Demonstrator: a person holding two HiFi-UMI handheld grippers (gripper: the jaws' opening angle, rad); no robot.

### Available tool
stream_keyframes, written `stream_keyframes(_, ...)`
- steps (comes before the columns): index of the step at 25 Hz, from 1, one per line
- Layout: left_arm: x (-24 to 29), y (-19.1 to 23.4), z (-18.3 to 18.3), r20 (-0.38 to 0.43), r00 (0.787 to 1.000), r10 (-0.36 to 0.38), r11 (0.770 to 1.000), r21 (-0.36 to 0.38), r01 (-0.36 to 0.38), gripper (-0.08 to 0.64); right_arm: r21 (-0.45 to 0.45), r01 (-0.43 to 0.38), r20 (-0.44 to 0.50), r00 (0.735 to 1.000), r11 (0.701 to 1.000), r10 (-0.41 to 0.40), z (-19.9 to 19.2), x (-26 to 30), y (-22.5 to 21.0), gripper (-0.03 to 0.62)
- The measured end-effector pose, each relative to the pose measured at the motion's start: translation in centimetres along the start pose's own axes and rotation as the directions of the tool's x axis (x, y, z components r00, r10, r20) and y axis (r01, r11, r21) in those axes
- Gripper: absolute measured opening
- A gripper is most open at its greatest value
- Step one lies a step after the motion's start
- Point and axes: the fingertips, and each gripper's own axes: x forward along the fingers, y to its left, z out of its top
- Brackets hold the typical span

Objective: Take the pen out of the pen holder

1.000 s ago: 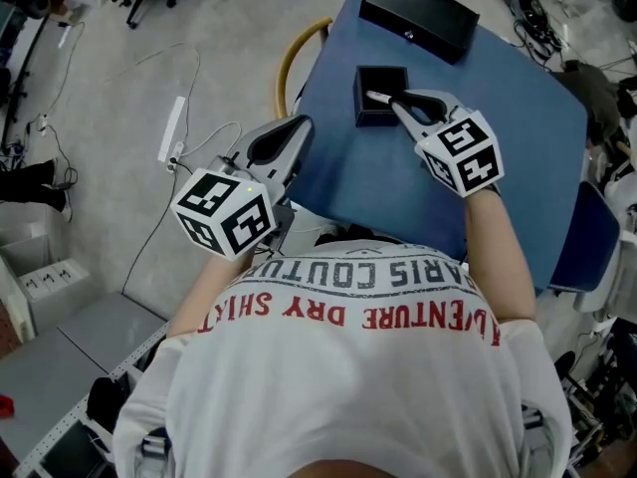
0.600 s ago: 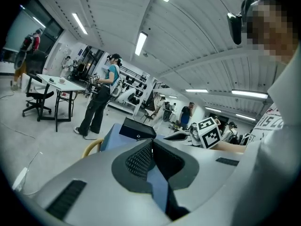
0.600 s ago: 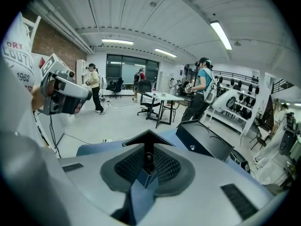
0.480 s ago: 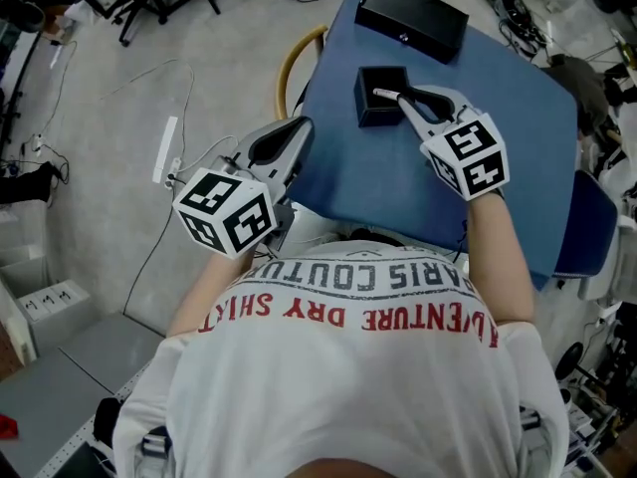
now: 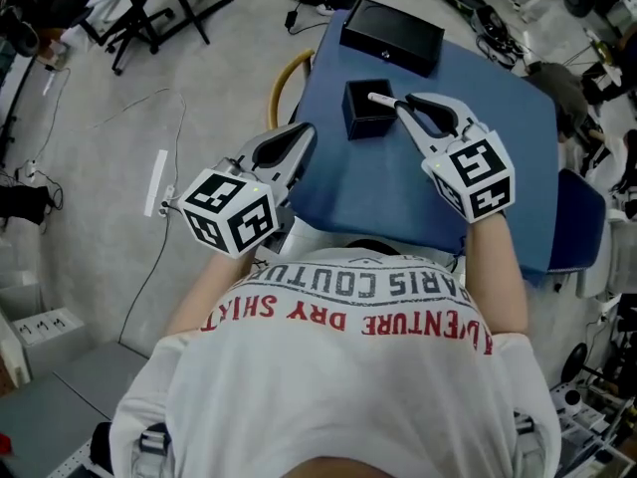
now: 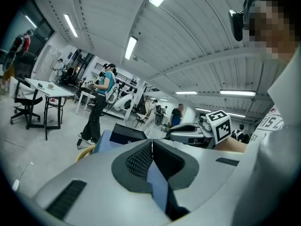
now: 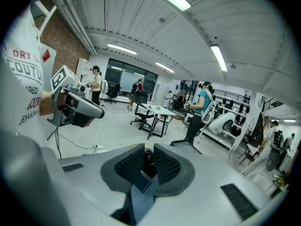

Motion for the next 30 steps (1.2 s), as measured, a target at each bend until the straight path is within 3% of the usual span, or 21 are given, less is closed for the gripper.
stream_keyframes(5,-0.1,-2.2,0.4,0.016,1.0,-0.01,1.0,0.023,0.009,0.031,-0.052,-0.005,0.034,0.999,0.999,0.006,1.4,-3.3,0.9,0.066)
stream_keyframes(10,0.1,-4.8,0.2,0.005,1.0,-0.004,1.0,0.031,0.004,0.031,-0.027,-0.027,0.072,0.997,0.999,0.029,1.2,-6.7,1.4,0.067)
stream_keyframes(30,-0.2,-16.7,-4.6,-0.049,0.998,0.03,0.998,0.047,-0.028,0.031,0.071,-0.119,0.098,0.989,0.99,0.112,-6.3,-18.0,3.6,0.067)
